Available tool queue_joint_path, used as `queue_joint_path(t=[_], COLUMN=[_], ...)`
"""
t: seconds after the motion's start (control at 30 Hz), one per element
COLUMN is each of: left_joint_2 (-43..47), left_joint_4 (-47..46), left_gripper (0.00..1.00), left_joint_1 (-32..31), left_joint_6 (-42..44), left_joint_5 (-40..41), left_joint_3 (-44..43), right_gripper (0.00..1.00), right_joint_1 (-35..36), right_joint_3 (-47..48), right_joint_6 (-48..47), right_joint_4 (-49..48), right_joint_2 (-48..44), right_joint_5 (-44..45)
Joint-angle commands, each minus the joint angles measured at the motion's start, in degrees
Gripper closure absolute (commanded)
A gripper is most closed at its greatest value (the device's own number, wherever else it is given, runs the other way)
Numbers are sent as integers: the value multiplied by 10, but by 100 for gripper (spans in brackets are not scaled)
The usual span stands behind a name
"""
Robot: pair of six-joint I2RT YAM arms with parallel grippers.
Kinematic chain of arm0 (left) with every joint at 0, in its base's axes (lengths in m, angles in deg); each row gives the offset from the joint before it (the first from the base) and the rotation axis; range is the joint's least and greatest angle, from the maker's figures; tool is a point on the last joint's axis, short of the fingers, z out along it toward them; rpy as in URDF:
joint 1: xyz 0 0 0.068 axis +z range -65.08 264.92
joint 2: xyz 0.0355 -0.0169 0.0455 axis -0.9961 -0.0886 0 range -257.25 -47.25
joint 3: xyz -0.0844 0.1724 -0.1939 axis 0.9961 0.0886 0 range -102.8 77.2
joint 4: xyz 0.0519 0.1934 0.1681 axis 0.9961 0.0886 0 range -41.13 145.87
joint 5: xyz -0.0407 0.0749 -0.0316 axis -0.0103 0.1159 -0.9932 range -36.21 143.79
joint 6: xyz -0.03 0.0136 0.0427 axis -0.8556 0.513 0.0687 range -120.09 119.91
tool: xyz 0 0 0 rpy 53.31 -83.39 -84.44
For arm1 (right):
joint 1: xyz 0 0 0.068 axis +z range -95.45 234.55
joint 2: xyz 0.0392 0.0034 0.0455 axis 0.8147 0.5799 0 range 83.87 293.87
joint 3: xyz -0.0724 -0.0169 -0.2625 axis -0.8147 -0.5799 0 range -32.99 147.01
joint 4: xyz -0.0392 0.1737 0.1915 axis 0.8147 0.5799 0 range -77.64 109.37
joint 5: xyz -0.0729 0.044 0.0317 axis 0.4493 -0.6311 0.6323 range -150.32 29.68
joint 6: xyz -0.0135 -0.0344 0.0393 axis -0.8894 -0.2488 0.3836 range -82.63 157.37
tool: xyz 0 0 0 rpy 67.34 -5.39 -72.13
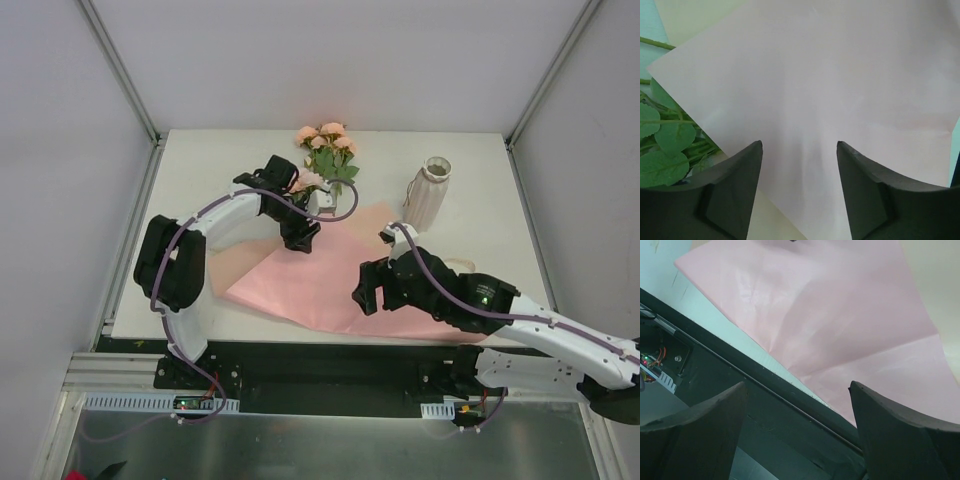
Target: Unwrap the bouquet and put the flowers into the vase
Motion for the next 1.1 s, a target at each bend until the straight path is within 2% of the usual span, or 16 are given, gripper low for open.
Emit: queue_joint_path(t=[0.0, 0.07, 0.17, 0.4, 0.6, 0.9, 1.07], left_joint_2=[-25, -37, -50, -56, -76, -92, -97], left_joint_4=[39, 41, 54, 75, 125, 148, 148], left_gripper=[35, 27, 24, 24, 35, 40, 48], left_joint_1=[1, 17, 48, 73, 73, 72, 70], left_joint_6=[-15, -31, -63, -68, -42, -19, -21], left_joint_5=[1, 3, -17, -36, -61, -63, -75], left_joint_3=[-36, -55, -80, -75, -69, -62, -63], right_gripper=[14, 14, 14, 14, 14, 14, 14], right_joint_1=[-5, -6, -5, -7, -12, -13, -14], right_joint_3=[2, 0, -5, -11, -7, -2, -4], right_joint_6=[-14, -14, -13, -16, -19, -18, -15], right_joint_4=[7, 8, 5, -3, -5, -8, -12], right_joint_2=[-21, -26, -31, -33, -29, -29, -28], right_joint_5=[8, 10, 9, 5, 2, 1, -1])
